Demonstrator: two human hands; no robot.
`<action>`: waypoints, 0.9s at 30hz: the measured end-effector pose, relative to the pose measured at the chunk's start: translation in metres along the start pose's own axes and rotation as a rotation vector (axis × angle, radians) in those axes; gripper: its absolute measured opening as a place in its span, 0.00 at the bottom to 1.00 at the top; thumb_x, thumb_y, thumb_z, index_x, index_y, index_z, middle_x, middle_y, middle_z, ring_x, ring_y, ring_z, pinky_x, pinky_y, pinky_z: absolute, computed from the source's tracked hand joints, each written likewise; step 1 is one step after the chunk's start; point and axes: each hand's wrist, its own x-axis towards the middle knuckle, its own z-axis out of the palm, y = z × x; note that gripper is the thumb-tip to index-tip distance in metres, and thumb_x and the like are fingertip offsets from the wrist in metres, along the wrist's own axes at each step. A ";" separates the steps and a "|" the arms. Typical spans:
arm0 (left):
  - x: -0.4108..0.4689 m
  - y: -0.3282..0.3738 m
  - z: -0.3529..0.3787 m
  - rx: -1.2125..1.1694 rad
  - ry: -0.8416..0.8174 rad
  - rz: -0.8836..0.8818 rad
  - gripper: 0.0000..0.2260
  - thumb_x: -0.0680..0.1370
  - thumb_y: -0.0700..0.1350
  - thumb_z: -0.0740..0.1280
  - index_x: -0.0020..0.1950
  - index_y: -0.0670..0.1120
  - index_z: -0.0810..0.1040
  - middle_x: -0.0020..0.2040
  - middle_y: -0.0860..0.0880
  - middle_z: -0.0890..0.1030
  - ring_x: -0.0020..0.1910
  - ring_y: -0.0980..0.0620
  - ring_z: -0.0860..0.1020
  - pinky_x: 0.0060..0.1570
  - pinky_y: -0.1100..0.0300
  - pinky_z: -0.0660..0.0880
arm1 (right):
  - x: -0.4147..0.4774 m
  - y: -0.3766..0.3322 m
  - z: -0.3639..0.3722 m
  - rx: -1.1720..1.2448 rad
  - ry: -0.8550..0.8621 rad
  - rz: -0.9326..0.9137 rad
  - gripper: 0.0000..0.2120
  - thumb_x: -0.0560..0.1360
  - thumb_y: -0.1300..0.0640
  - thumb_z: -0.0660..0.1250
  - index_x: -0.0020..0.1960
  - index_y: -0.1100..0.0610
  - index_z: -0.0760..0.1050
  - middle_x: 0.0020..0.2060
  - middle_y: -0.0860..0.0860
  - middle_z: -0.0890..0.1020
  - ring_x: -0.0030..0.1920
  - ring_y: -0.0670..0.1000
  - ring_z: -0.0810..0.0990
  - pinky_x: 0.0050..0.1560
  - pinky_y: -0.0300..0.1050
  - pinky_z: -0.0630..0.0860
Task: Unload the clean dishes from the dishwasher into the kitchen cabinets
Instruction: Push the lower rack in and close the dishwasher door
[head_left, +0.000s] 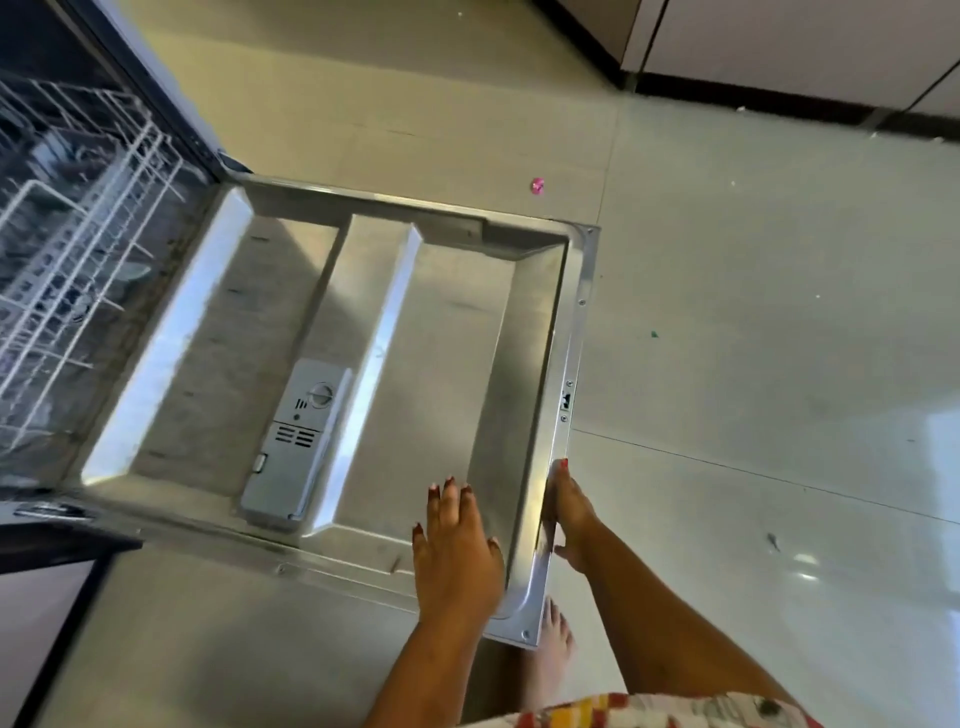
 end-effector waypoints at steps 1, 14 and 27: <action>0.004 0.003 0.002 0.000 -0.001 0.005 0.28 0.81 0.52 0.55 0.78 0.48 0.46 0.78 0.48 0.43 0.77 0.47 0.41 0.75 0.50 0.49 | 0.003 0.001 0.001 0.015 -0.010 0.013 0.31 0.79 0.36 0.47 0.73 0.56 0.62 0.67 0.57 0.71 0.67 0.59 0.69 0.66 0.55 0.66; -0.003 0.034 0.009 -0.021 -0.008 0.038 0.30 0.81 0.57 0.52 0.78 0.49 0.43 0.78 0.49 0.42 0.77 0.47 0.41 0.74 0.49 0.46 | -0.016 -0.008 -0.009 -0.143 -0.104 -0.011 0.38 0.76 0.32 0.49 0.73 0.59 0.61 0.69 0.58 0.69 0.70 0.61 0.66 0.69 0.57 0.61; -0.130 0.057 -0.121 -0.264 0.182 -0.031 0.37 0.79 0.56 0.59 0.77 0.48 0.39 0.79 0.48 0.46 0.78 0.47 0.46 0.75 0.49 0.51 | -0.211 -0.080 0.012 -0.242 -0.072 -0.214 0.29 0.73 0.35 0.61 0.57 0.59 0.76 0.49 0.52 0.81 0.48 0.52 0.79 0.45 0.42 0.73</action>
